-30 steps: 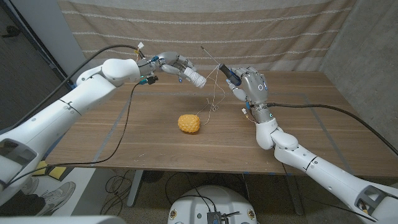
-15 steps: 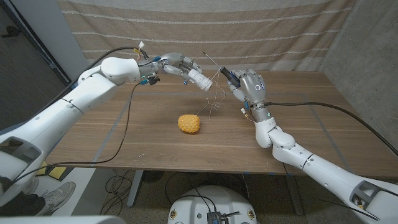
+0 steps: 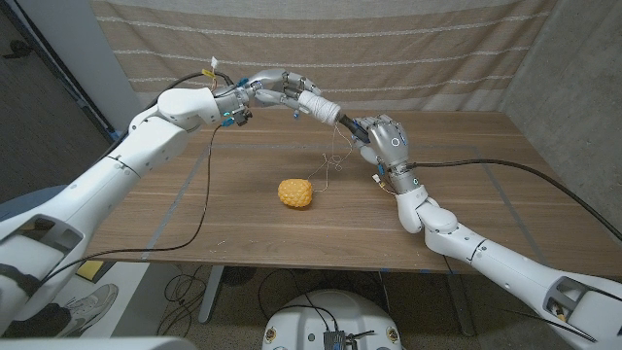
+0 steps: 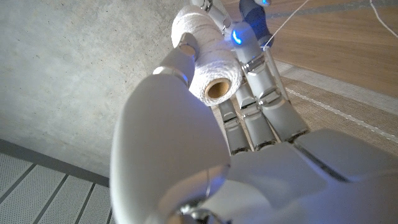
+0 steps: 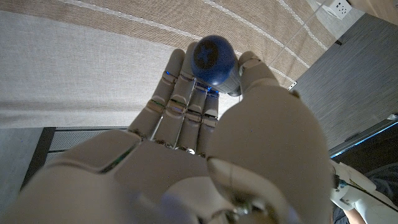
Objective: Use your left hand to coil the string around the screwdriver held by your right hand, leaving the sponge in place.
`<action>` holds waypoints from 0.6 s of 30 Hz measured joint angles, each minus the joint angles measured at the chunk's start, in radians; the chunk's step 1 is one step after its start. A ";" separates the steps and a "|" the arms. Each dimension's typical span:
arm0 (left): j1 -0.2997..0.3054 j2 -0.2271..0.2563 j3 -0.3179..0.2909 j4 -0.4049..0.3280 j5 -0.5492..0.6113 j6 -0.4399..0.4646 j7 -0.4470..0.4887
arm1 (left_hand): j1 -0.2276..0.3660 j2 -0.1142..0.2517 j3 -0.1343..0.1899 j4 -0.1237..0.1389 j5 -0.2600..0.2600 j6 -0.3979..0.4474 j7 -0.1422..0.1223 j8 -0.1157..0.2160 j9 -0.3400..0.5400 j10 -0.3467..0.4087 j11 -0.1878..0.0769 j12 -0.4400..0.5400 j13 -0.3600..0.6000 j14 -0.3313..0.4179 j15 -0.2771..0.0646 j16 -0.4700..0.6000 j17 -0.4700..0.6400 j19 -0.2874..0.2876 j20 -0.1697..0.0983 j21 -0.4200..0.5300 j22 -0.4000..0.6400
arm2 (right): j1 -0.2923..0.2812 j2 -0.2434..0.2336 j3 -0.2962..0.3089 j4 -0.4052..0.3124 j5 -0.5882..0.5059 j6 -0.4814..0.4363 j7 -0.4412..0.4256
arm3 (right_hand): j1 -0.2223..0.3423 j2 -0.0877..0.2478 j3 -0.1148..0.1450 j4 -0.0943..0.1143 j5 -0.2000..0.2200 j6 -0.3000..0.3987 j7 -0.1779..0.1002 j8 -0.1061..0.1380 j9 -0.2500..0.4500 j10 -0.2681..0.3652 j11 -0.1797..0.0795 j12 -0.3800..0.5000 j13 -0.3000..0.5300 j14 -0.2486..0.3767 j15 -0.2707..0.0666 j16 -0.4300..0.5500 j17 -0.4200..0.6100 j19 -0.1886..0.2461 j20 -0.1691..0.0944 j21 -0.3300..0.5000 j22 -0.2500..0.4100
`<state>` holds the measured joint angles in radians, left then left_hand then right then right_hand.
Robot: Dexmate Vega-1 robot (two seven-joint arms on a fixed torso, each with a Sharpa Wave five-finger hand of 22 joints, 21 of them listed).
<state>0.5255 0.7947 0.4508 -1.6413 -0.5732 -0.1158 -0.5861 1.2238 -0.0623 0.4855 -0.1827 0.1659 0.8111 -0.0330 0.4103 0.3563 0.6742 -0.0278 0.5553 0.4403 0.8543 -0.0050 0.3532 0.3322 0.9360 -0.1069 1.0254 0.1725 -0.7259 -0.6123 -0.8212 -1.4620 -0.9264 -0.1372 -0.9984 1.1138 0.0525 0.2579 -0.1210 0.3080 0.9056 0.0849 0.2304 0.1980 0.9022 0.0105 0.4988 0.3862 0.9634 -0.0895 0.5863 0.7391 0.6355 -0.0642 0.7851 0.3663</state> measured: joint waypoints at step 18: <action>0.009 -0.019 -0.048 0.000 0.037 -0.050 0.151 | 0.000 0.000 -0.004 0.004 -0.001 0.000 0.000 -0.002 -0.005 0.004 0.001 -0.013 0.000 0.000 0.000 -0.001 0.000 0.000 0.000 0.000 0.000 | 0.039 0.000 -0.053 0.055 -0.029 0.073 -0.077 | 0.000 0.000 -0.010 0.001 0.007 0.007 -0.007 -0.007 -0.001 0.000 0.000 0.001 0.007 0.007 -0.007 -0.013 0.006 -0.007 0.003 0.016 -0.005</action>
<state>0.5345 0.7761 0.4025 -1.6412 -0.5364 -0.1654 -0.4354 1.2241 -0.0625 0.4812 -0.1784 0.1649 0.8114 -0.0333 0.4084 0.3512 0.6782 -0.0269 0.5419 0.4403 0.8543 -0.0050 0.3521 0.3321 0.9361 -0.1070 1.0253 0.1726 -0.6873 -0.6120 -0.8743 -1.4073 -0.9555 -0.0644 -1.0758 1.1138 0.0525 0.2483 -0.1198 0.3153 0.9126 0.0777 0.2230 0.1972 0.9023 0.0102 0.4996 0.3936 0.9707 -0.0965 0.5729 0.7450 0.6284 -0.0607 0.8007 0.3617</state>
